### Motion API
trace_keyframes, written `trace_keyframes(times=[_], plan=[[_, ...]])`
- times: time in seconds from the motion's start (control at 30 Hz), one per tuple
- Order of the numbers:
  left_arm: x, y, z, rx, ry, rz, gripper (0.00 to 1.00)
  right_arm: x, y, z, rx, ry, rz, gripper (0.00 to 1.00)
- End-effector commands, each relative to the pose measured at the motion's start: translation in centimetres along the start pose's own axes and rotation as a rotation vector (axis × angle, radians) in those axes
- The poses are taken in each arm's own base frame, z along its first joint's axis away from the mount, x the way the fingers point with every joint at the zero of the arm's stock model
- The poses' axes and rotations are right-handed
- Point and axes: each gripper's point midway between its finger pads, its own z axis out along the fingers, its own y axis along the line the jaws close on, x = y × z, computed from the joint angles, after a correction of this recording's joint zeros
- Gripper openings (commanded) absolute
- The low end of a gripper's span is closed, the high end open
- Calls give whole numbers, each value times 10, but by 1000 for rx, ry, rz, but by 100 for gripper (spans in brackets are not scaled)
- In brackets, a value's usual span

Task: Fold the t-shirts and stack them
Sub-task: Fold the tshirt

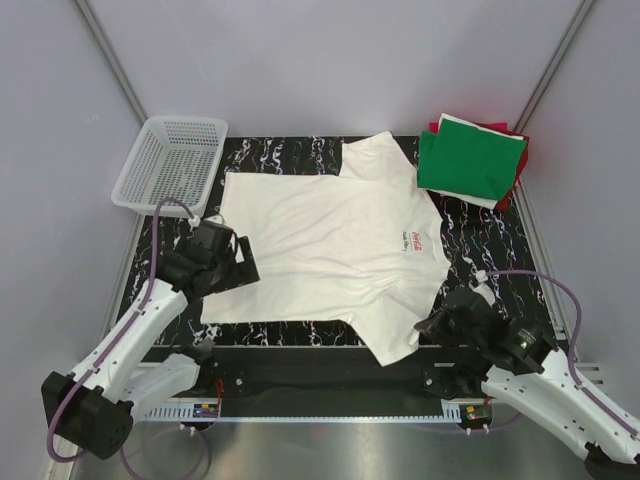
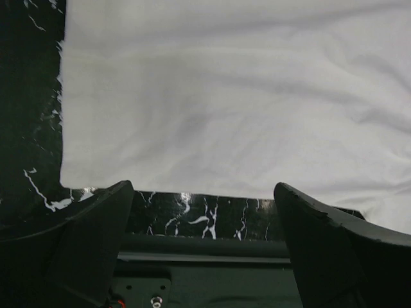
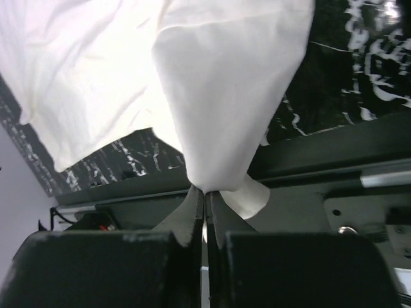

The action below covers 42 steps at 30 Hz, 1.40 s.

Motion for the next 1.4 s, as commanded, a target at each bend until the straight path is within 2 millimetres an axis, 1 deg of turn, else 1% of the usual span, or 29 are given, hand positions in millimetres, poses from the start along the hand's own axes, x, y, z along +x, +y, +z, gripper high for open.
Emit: trace_keyframes(times=[0.0, 0.03, 0.07, 0.1, 0.13, 0.17, 0.2, 0.23, 0.27, 0.33, 0.37, 0.43, 0.47, 0.53, 0.57, 0.63, 0.7, 0.83, 0.9, 0.97, 1.0, 1.03, 1.07, 1.13, 1.2, 1.3, 1.37], plan=[[22, -3, 0, -22, 54, -57, 98, -11, -27, -7, 113, -64, 23, 0], [31, -7, 2, -20, 76, -45, 97, -12, -27, -9, 110, -74, 36, 0], [38, -3, 6, -55, 84, -60, 97, -15, -26, -10, 98, -90, 42, 0], [47, -5, 8, -67, 100, -37, 97, -17, -25, -11, 93, -97, 43, 0], [53, -3, 10, -87, 107, -40, 97, -18, -25, -14, 89, -102, 36, 0], [62, 5, 16, -127, 115, -63, 97, -19, -25, -15, 91, -104, 31, 0], [69, 6, 17, -140, 122, -57, 96, -18, -24, -15, 94, -96, 22, 0], [74, 8, 19, -161, 123, -65, 94, -17, -22, -16, 87, -90, 2, 0], [77, 15, 19, -204, 112, -108, 94, -15, -22, -15, 88, -75, -3, 0], [84, 21, 22, -227, 114, -130, 91, -11, -20, -15, 80, -56, -15, 0], [88, 28, 23, -257, 107, -161, 91, -10, -19, -17, 65, -48, -14, 0], [86, 36, 24, -291, 66, -215, 90, -10, -16, -20, 45, -43, -15, 0], [87, 45, 21, -313, 43, -239, 90, -10, -14, -22, 30, -47, -9, 0], [81, 49, 21, -301, -18, -299, 90, -11, -6, -24, -10, -49, -14, 0], [78, 53, 23, -296, -54, -333, 89, -10, -5, -24, -10, -42, -19, 0], [70, 59, 21, -282, -106, -381, 89, -10, -1, -23, -13, -35, -37, 0], [69, 63, 21, -299, -110, -402, 89, -8, 0, -22, -8, -22, -52, 0], [74, 70, 29, -360, -83, -403, 89, -10, 2, -24, -29, -32, -50, 0], [76, 75, 34, -387, -76, -422, 89, -10, 2, -26, -38, -33, -45, 0], [81, 78, 44, -382, -45, -424, 87, -8, 3, -27, -49, -26, -43, 0], [81, 83, 47, -393, -36, -455, 84, -8, 4, -29, -57, -25, -44, 0], [85, 81, 51, -374, -5, -444, 84, -8, 4, -30, -60, -24, -43, 0], [85, 80, 57, -362, -2, -453, 79, -8, 4, -30, -63, -25, -44, 0], [82, 81, 61, -360, -7, -462, 70, -9, 2, -31, -60, -30, -46, 0], [81, 82, 63, -370, -4, -461, 69, -10, 3, -31, -64, -33, -48, 0], [81, 78, 69, -362, 20, -461, 65, -8, 4, -33, -70, -24, -49, 0], [81, 77, 70, -371, 31, -467, 65, -9, 4, -34, -71, -30, -45, 0]])
